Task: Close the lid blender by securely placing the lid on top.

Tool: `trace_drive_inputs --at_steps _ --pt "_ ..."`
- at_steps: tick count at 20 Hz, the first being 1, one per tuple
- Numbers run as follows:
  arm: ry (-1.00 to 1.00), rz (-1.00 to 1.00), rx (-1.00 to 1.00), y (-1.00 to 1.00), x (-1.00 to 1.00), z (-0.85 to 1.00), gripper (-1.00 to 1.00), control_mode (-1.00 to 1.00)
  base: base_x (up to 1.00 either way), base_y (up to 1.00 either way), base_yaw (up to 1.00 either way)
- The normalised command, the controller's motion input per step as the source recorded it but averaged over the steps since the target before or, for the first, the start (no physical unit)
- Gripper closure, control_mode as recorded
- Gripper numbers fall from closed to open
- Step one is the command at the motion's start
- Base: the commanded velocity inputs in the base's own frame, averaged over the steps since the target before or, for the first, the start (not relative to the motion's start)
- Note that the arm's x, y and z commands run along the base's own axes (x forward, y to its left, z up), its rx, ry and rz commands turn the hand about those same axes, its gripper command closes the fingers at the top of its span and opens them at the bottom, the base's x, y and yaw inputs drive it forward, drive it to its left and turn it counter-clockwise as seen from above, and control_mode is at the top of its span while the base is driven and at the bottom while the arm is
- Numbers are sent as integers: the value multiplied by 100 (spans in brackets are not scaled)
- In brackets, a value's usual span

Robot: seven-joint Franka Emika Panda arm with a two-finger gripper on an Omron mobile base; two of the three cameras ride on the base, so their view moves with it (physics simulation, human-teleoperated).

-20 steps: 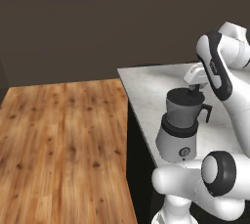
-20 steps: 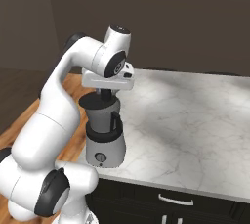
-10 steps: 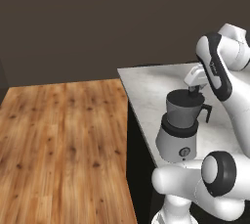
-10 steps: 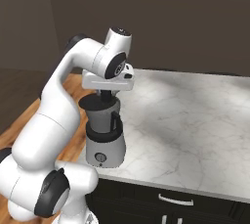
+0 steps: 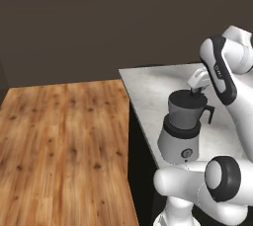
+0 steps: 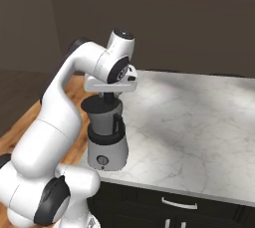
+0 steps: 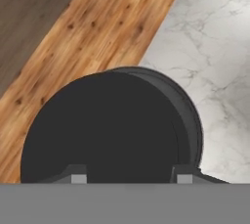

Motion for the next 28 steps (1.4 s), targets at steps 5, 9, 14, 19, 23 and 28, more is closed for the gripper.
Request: trace_drive_inputs --at_steps 5,9,14,19,23,28 --pt "-4 0 0 -5 0 -1 100 -100 0 0 0" --pt "-2 0 0 -3 -3 -3 100 -100 0 0 0" --pt "0 0 0 0 -3 -1 100 -100 0 0 0" --pt "0 0 0 0 0 0 100 -100 0 0 0" --pt "0 0 0 0 0 -3 100 -100 0 0 0" --pt "0 1 0 0 0 -10 100 -100 0 0 0"
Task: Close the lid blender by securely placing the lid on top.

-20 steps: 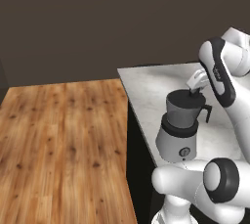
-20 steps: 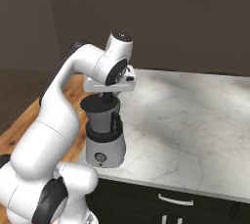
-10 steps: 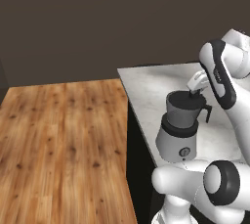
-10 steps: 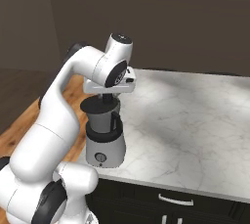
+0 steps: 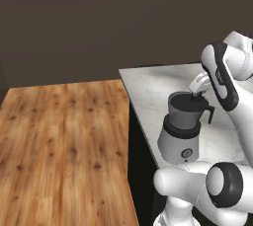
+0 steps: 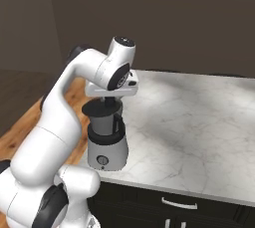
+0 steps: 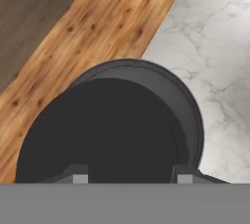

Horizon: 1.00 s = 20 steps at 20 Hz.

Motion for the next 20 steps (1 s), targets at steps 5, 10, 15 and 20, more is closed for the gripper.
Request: trace_drive_inputs --at_steps 5,10,15,20 --pt "0 2 0 0 0 -14 100 -100 0 0 0" --pt "-2 4 0 0 0 -9 100 -100 0 0 0" --pt "-14 7 0 0 0 0 100 -100 0 0 0" --pt "-5 8 0 0 12 0 100 -100 0 0 0"
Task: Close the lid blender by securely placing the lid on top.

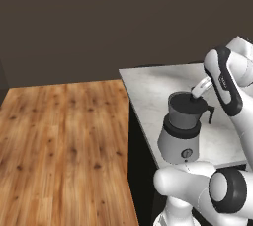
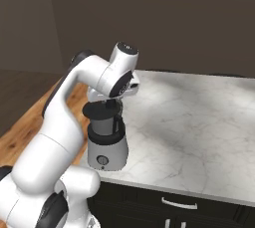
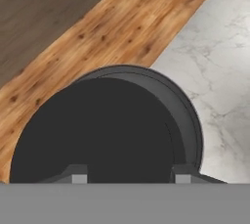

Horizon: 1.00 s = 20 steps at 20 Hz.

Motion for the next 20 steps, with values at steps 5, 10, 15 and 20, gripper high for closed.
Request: trace_drive_inputs --at_steps 5,10,15,20 --pt "-2 7 0 0 7 0 100 -100 0 0 0" --pt "0 5 0 -3 20 0 100 -100 0 0 0" --pt "0 2 0 -8 17 0 100 -100 0 0 0" --pt "0 1 0 -13 13 0 100 -100 0 0 0"
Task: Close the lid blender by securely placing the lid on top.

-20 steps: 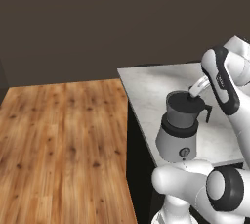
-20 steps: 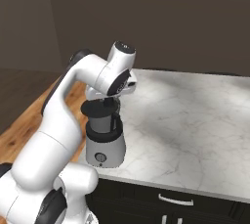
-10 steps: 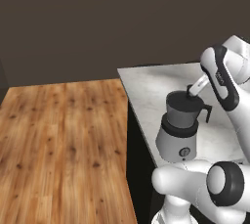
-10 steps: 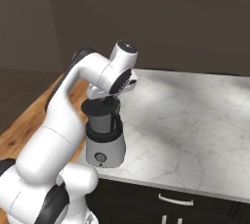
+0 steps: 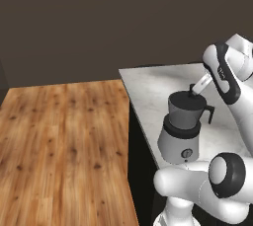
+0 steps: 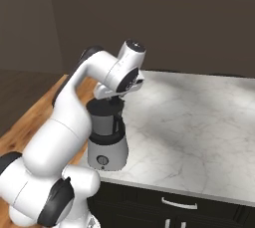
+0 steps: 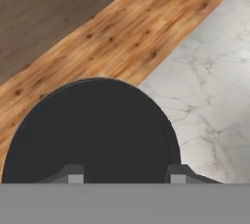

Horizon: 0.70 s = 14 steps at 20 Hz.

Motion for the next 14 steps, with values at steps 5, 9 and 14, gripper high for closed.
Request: trace_drive_inputs --at_steps 5,9,14 --pt "0 2 0 -9 7 0 100 -100 0 0 0" --pt "0 2 0 0 4 0 100 -100 0 0 0" --pt "0 4 0 10 2 0 100 -100 0 0 0"
